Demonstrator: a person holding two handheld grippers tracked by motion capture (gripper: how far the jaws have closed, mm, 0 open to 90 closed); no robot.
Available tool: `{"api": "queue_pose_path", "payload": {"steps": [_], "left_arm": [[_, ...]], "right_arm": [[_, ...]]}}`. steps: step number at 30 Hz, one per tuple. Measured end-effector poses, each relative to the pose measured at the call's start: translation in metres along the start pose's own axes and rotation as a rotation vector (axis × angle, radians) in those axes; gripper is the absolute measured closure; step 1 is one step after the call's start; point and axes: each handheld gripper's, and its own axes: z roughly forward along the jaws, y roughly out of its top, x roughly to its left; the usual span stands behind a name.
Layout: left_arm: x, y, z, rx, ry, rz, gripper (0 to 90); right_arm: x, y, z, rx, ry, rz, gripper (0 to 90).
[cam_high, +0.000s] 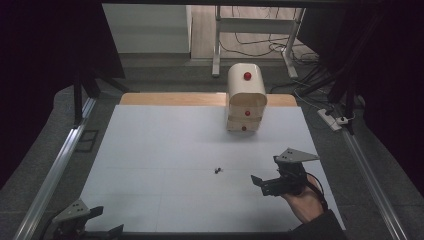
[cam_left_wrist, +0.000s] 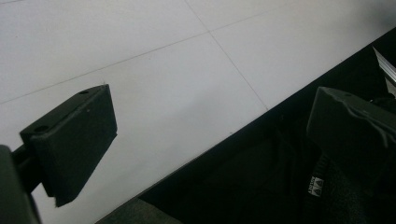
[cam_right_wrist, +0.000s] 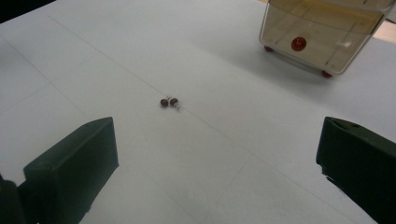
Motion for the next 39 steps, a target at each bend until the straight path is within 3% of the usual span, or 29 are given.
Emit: {"api": "queue_pose_path", "payload": {"steps": [5,18,39], "left_arm": [[0.000,0.000,0.000,0.001,0.000,0.001,1.8],[0.000,0.000,0.000,0.005,0.000,0.001,1.9],[0.001,0.000,0.000,0.002,-0.002,-0.003,1.9]], "right_arm": [[0.000,0.007,0.005,-0.009,0.006,-0.008,0.0],[-0.009,0.021,0.019,-0.014,0.014,0.033,0.0],[-0.018,0.041,0.044,0.013,-0.019,0.037,0.0]]}}
